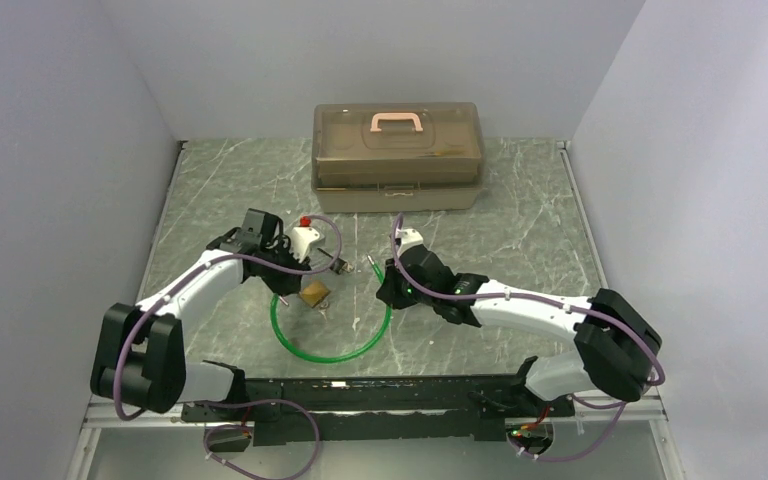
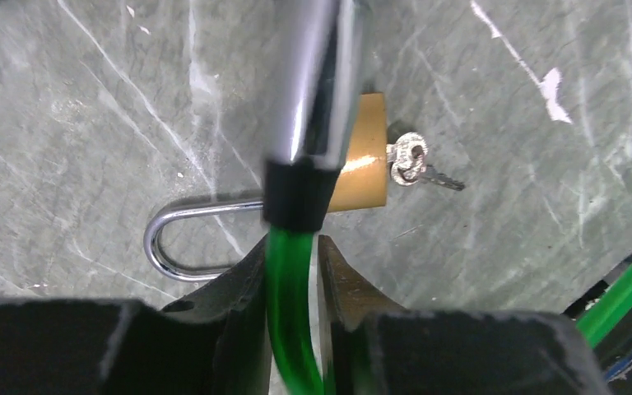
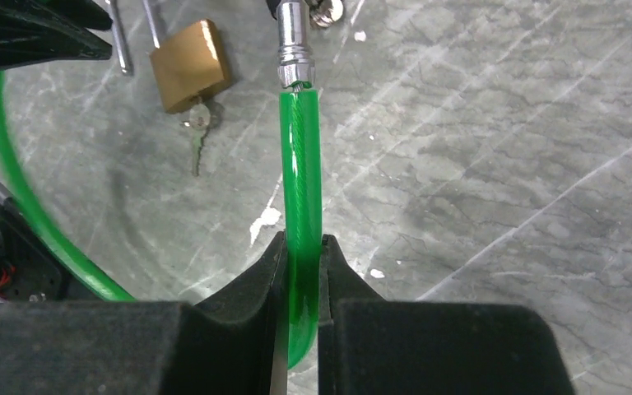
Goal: Unlock with the key
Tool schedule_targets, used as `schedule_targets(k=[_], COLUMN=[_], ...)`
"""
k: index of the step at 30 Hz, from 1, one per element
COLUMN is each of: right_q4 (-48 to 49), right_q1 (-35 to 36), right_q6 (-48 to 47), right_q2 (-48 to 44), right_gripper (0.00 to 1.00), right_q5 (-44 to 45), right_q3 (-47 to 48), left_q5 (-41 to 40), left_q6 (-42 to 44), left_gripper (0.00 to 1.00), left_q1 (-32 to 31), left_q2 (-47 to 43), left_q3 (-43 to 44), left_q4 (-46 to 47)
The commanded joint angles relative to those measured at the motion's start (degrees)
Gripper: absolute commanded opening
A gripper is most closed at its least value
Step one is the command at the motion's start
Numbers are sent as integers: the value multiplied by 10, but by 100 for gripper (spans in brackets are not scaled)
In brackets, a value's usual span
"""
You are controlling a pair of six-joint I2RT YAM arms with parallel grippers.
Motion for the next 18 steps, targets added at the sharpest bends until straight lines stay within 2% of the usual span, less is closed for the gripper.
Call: schedule_targets(k=[1, 3, 5, 9, 10, 11, 13, 16, 18], right_q4=[7, 13, 14, 34, 38, 39, 37, 21, 1], right_q1=[-10, -19, -29, -46, -49, -51, -53, -56, -58], right_q6=[-19, -19, -19, -19, -19, -20, -22, -25, -29], right_q2=[15, 33, 56, 86, 92, 97, 105, 110, 104], right_gripper=[0, 0, 0, 2, 4, 7, 20, 50, 66], right_q5=[35, 33, 31, 25, 24, 22, 23, 32, 38], right_q3=[-18, -18, -15, -13, -11, -8, 1, 18, 29], left_q5=[-30, -26, -27, -8, 1, 9, 25, 51, 59], left_q6=[27, 31, 38, 46, 49, 53, 65, 86, 98], left_gripper=[31, 52, 68, 87, 95, 99, 99, 99, 99], left_q1=[2, 2, 3, 24, 33, 42, 58, 84, 105], left_q2=[22, 33, 39, 23, 16, 9, -5, -24, -33], left_q3=[25, 31, 38, 58, 66, 77, 108, 161, 200], left_q4=[-1, -5, -14, -42, -55, -71, -112, -196, -253])
